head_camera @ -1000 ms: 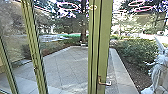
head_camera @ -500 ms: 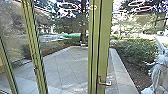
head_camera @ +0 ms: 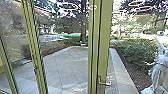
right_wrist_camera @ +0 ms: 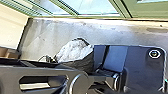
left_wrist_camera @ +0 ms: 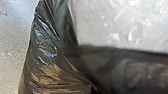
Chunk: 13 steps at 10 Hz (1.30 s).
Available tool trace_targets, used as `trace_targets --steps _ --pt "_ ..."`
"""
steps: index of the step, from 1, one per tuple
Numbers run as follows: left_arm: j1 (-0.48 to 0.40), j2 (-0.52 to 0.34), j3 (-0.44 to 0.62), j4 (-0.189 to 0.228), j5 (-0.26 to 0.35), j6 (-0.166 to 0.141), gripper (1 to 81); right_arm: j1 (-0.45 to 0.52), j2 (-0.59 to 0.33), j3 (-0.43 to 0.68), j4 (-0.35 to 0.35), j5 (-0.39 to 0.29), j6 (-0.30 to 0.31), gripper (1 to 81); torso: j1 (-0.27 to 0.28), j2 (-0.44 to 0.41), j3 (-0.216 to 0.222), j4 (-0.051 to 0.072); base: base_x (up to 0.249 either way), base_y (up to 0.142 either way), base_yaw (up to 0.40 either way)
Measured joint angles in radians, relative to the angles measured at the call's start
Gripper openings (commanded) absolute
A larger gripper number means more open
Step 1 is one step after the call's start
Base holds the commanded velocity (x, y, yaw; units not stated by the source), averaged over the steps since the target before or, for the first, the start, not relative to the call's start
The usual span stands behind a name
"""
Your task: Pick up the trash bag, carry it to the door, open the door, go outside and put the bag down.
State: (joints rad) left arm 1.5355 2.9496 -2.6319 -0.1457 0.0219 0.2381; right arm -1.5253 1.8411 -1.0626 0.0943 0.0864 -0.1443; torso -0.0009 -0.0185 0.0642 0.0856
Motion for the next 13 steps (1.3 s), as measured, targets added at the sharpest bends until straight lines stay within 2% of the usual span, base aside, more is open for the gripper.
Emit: trace_targets --steps 3,5,10,13 --pt "0.000 0.001 0.000 0.000 0.000 0.000 1.0 0.092 -0.077 0.089 0.042 -0.018 0.000 81.1 0.000 0.000 0.000 0.000 0.000 0.000 0.000" --pt "0.000 0.001 0.000 0.000 0.000 0.000 1.0 0.166 -0.103 0.123 0.073 -0.063 0.001 81.1 0.000 0.000 0.000 0.000 0.000 0.000 0.000" --pt "0.000 0.009 -0.001 0.000 0.001 0.000 1.0 0.394 -0.185 0.143 0.187 -0.224 0.000 81.1 0.000 0.000 0.000 0.000 0.000 0.000 0.000" --pt "0.000 0.015 -0.001 0.000 0.001 0.000 1.0 0.558 -0.210 0.143 0.273 -0.347 0.003 81.1 0.000 0.000 0.000 0.000 0.000 0.000 0.000"
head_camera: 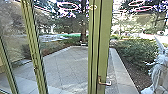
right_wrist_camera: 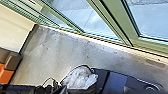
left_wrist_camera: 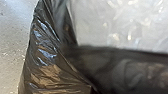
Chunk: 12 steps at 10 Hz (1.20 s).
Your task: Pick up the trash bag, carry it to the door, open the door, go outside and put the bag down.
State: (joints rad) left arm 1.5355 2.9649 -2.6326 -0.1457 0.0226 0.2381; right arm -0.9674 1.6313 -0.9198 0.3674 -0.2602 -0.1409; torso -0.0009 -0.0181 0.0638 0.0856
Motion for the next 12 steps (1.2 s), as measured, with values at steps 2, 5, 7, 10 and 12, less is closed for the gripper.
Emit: trace_targets --steps 2,5,7,10,12 --pt "0.000 0.002 -0.001 0.000 0.000 0.000 1.0 0.085 -0.008 -0.024 0.038 -0.073 0.017 81.1 0.000 0.000 0.000 0.000 0.000 0.000 0.000" --pt "0.000 0.011 -0.001 0.000 0.000 -0.001 1.0 0.205 -0.008 -0.052 0.057 -0.173 0.087 81.1 0.001 0.000 0.000 0.000 0.000 0.000 0.000" --pt "0.000 0.013 -0.001 0.000 0.000 -0.001 1.0 0.282 0.004 -0.078 0.059 -0.233 0.147 81.1 0.001 0.000 0.000 0.000 0.000 0.000 0.000" --pt "0.000 0.013 -0.001 0.000 -0.001 -0.007 1.0 0.365 0.060 -0.115 0.058 -0.293 0.246 81.1 0.001 0.000 0.000 0.000 0.000 0.000 0.000" --pt "0.000 0.013 -0.001 0.000 -0.001 -0.009 1.0 0.409 0.115 -0.137 0.058 -0.319 0.327 81.1 0.001 0.000 0.000 0.000 0.000 0.000 0.000"
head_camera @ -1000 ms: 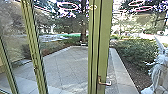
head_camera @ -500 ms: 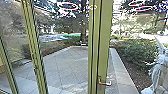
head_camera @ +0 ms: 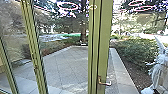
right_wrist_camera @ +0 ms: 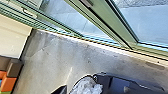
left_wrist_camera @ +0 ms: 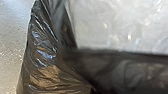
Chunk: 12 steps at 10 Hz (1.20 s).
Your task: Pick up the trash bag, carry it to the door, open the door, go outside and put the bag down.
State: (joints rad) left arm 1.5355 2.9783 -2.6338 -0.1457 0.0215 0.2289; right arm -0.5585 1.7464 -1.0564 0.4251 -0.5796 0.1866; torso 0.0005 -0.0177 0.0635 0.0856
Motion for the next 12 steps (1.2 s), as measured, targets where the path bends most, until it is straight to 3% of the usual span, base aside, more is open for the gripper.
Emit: trace_targets --steps 6,8,12 --pt "0.000 0.004 0.000 0.000 -0.001 -0.003 1.0 0.119 0.135 -0.102 -0.002 -0.060 0.182 81.1 0.001 0.000 -0.001 0.000 0.000 0.000 0.000" --pt "0.000 0.006 0.000 0.000 0.000 -0.017 1.0 0.135 0.195 -0.161 -0.004 -0.074 0.248 81.1 0.001 0.000 -0.001 0.000 0.000 0.000 0.000" --pt "-0.003 0.010 0.000 0.000 -0.002 -0.017 1.0 0.166 0.277 -0.266 -0.008 -0.080 0.377 81.1 0.001 0.001 -0.002 0.000 0.000 0.000 0.000"
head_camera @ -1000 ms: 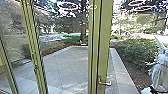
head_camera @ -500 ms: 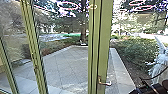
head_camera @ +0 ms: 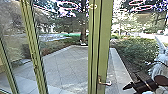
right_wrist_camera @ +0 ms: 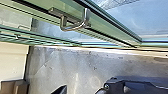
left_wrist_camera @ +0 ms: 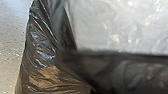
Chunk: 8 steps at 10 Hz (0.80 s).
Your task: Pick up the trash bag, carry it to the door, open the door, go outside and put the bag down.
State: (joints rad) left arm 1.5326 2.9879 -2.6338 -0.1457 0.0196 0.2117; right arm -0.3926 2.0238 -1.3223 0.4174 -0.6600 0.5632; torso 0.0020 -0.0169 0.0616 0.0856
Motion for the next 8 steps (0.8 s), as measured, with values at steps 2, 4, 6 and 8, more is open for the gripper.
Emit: trace_targets --steps 2,4,6,8 --pt "0.000 0.001 0.000 0.000 -0.001 -0.002 1.0 0.022 0.051 -0.031 0.000 0.002 0.051 81.1 0.000 0.000 0.000 0.000 0.000 0.000 0.000" --pt "0.000 0.001 -0.008 0.000 -0.001 -0.003 1.0 0.020 0.109 -0.078 0.000 0.003 0.094 81.1 0.000 0.000 0.000 0.000 0.000 0.000 0.000" --pt "0.000 0.001 -0.018 0.000 -0.001 -0.003 1.0 0.015 0.147 -0.137 0.000 0.004 0.136 81.1 0.000 0.000 0.000 0.000 0.000 0.000 0.000" --pt "0.000 0.001 -0.018 0.000 -0.001 -0.003 1.0 0.013 0.180 -0.216 0.000 0.004 0.172 81.1 0.000 0.000 0.000 0.000 0.000 0.000 0.000"
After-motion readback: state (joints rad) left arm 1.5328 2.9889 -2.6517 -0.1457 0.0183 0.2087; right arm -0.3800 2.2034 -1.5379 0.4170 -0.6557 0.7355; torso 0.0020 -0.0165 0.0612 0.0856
